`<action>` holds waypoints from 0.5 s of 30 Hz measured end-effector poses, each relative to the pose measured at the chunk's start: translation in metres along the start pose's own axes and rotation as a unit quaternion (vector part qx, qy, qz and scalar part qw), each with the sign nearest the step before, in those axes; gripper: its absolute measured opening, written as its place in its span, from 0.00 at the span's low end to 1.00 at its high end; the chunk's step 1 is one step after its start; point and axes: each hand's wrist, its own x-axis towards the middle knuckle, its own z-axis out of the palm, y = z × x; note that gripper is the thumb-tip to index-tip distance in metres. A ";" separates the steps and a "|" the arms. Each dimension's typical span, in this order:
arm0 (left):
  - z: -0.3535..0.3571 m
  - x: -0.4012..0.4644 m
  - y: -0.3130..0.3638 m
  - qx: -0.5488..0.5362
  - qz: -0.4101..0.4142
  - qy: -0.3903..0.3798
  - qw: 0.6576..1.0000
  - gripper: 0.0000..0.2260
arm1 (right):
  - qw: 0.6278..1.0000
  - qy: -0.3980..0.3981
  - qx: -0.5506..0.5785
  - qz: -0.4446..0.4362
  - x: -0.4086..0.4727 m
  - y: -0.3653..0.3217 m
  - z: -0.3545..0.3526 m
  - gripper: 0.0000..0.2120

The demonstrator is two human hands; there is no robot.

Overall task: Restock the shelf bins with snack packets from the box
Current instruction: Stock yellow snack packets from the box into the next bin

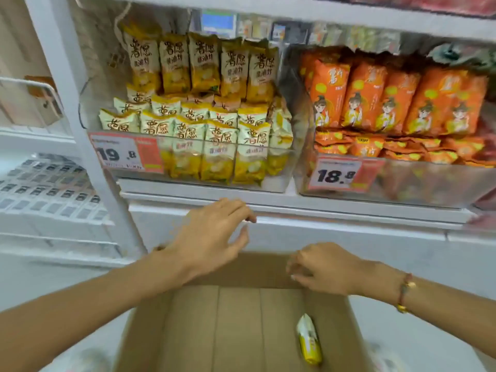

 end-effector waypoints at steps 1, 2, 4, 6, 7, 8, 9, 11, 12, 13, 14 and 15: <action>0.021 -0.010 0.004 -0.016 -0.023 -0.042 0.999 0.09 | 0.999 -0.036 -0.008 0.012 0.007 0.007 0.018 0.13; 0.043 -0.020 0.007 -0.032 -0.055 -0.084 0.994 0.08 | 0.998 -0.059 -0.016 0.023 0.015 0.014 0.035 0.13; 0.088 -0.045 0.016 -0.063 -0.156 -0.152 0.974 0.07 | 0.995 -0.083 -0.027 0.045 0.028 0.022 0.068 0.13; 0.127 -0.073 0.028 -0.109 -0.272 -0.187 0.938 0.08 | 0.994 -0.089 -0.022 0.055 0.036 0.025 0.101 0.13; 0.145 -0.086 0.036 -0.124 -0.310 -0.207 0.920 0.09 | 0.994 -0.094 -0.027 0.054 0.038 0.025 0.119 0.13; 0.162 -0.099 0.044 -0.141 -0.336 -0.240 0.900 0.09 | 0.992 -0.108 -0.042 0.050 0.038 0.025 0.136 0.13; 0.177 -0.112 0.054 -0.169 -0.357 -0.278 0.875 0.10 | 0.989 -0.129 -0.067 0.038 0.037 0.025 0.152 0.14; 0.208 -0.143 0.070 -0.240 -0.384 -0.363 0.815 0.11 | 0.975 -0.183 -0.127 0.001 0.034 0.024 0.181 0.19; 0.221 -0.155 0.079 -0.267 -0.386 -0.411 0.782 0.11 | 0.966 -0.208 -0.154 -0.020 0.032 0.023 0.193 0.20; 0.232 -0.165 0.088 -0.279 -0.368 -0.460 0.758 0.13 | 0.956 -0.228 -0.178 -0.039 0.032 0.023 0.203 0.21; 0.241 -0.175 0.096 -0.287 -0.343 -0.511 0.734 0.16 | 0.948 -0.245 -0.198 -0.051 0.031 0.023 0.212 0.21; 0.248 -0.180 0.104 -0.292 -0.308 -0.556 0.714 0.19 | 0.941 -0.258 -0.214 -0.055 0.031 0.023 0.220 0.21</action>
